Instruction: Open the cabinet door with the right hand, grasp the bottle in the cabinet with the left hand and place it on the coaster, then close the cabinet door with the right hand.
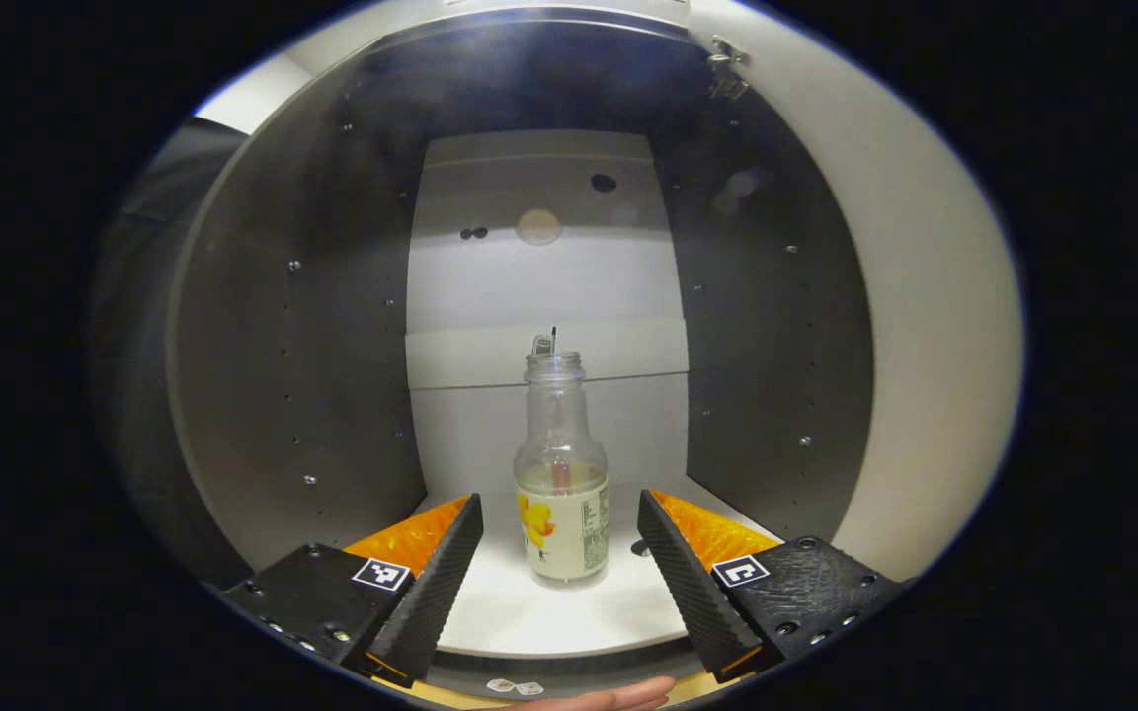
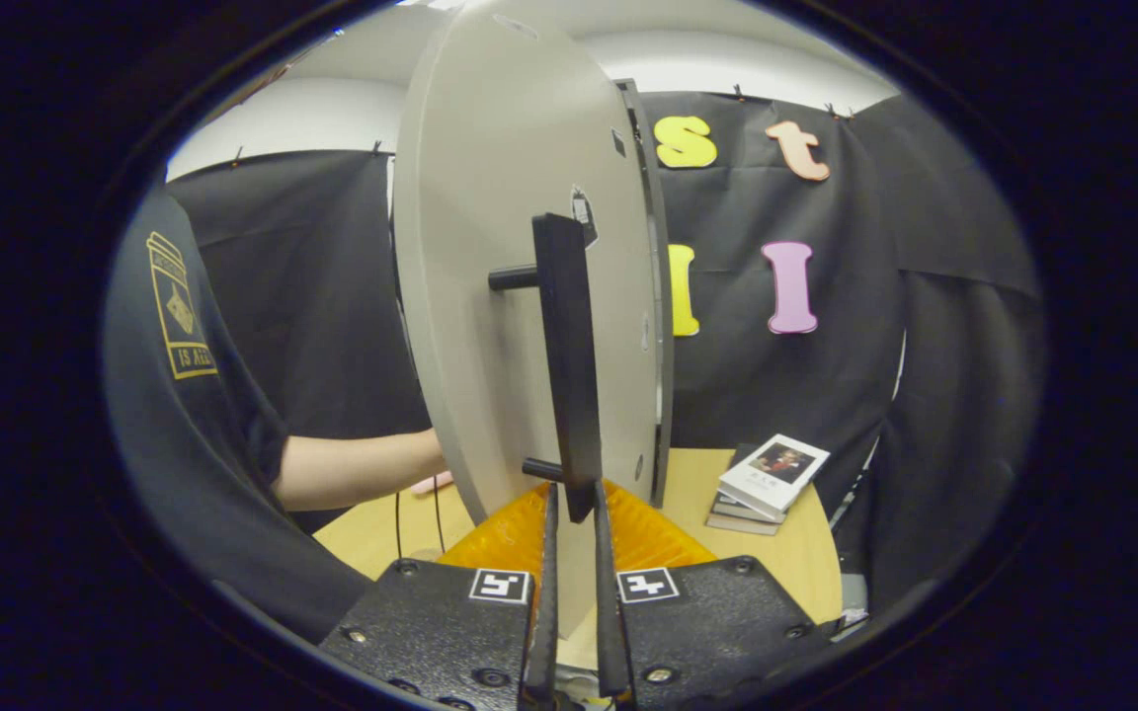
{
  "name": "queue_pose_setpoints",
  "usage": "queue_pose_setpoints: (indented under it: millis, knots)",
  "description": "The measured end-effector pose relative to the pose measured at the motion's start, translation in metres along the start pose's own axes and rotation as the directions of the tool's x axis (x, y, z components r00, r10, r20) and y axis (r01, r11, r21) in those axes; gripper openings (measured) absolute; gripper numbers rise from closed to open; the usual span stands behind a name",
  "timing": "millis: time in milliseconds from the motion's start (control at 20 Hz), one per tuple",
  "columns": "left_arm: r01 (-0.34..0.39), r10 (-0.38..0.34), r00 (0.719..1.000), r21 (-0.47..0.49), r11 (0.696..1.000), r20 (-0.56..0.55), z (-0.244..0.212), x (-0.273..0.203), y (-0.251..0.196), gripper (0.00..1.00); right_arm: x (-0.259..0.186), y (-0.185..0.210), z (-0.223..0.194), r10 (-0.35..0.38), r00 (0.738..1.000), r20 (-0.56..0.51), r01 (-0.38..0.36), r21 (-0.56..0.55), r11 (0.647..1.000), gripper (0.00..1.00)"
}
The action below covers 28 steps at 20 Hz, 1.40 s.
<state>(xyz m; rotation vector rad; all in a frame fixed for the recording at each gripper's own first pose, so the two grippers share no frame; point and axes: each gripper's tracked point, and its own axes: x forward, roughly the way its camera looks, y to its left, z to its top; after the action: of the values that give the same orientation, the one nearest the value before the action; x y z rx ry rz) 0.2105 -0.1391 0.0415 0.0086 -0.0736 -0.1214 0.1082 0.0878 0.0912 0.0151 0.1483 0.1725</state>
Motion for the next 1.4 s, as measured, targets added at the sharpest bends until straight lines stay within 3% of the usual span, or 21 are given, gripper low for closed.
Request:
queue_pose_setpoints:
  millis: [300,400,500,600,650,700,750,800,950,1000,1100,1150,1250,1350,1400]
  knots:
    - [-0.052,0.051,0.999,-0.074,0.996,-0.019,-0.006,0.056,0.006,0.95,0.000,-0.037,0.000,-0.122,0.992,-0.009,0.123,0.038,0.992,0.19]
    - [-0.073,0.069,0.997,-0.079,0.994,-0.047,-0.015,0.069,0.007,1.00,-0.003,-0.053,0.002,-0.167,0.986,-0.010,0.167,0.028,0.985,0.16]
    - [-0.082,0.076,0.995,-0.098,0.992,-0.067,-0.021,0.072,0.007,0.94,-0.001,-0.063,0.004,-0.184,0.983,-0.007,0.184,0.052,0.982,0.12]
    - [-0.090,0.087,0.996,-0.102,0.991,-0.035,-0.017,0.072,0.007,0.77,0.005,-0.063,0.004,-0.173,0.985,-0.008,0.173,0.064,0.983,0.12]
    - [-0.096,0.094,0.995,-0.097,0.991,-0.033,-0.016,0.072,0.009,0.74,0.008,-0.064,0.003,-0.169,0.986,-0.009,0.169,0.051,0.984,0.12]
    - [-0.111,0.109,0.994,-0.095,0.989,-0.030,-0.016,0.071,0.012,0.71,0.009,-0.065,0.001,-0.168,0.986,-0.014,0.169,0.038,0.985,0.02]
    - [-0.118,0.116,0.993,-0.104,0.988,-0.024,-0.013,0.068,0.011,0.71,0.011,-0.066,-0.001,-0.162,0.987,-0.016,0.163,0.038,0.986,0.02]
    - [-0.116,0.114,0.993,-0.113,0.987,-0.020,-0.012,0.068,0.010,0.71,0.014,-0.067,-0.002,-0.145,0.989,-0.015,0.146,0.049,0.988,0.11]
    - [-0.137,0.137,0.991,-0.081,0.987,-0.003,-0.012,0.068,0.013,0.71,0.022,-0.071,-0.005,-0.092,0.996,0.013,0.091,0.078,0.993,0.12]
    - [-0.142,0.143,0.990,-0.061,0.988,0.013,-0.012,0.070,0.012,0.71,0.025,-0.081,-0.009,-0.115,0.993,0.016,0.113,0.086,0.990,0.14]
    - [-0.112,0.118,0.991,-0.095,0.989,0.063,-0.006,0.068,0.010,0.71,0.022,-0.116,-0.021,-0.232,0.973,0.014,0.231,0.048,0.972,0.23]
    - [-0.116,0.124,0.989,-0.096,0.989,0.082,-0.006,0.069,0.013,0.71,0.024,-0.128,-0.018,-0.261,0.965,0.039,0.259,0.045,0.965,0.22]
    - [-0.166,0.169,0.981,-0.039,0.985,0.095,-0.012,0.074,0.015,0.71,0.036,-0.147,-0.017,-0.290,0.954,0.077,0.281,0.118,0.953,0.17]
    - [-0.215,0.212,0.972,0.016,0.977,0.101,-0.014,0.077,0.016,0.71,0.049,-0.170,-0.034,-0.306,0.950,0.054,0.285,0.237,0.929,0.24]
    - [-0.240,0.235,0.967,0.039,0.970,0.096,-0.014,0.076,0.017,0.71,0.056,-0.182,-0.050,-0.300,0.954,0.021,0.280,0.305,0.910,0.32]
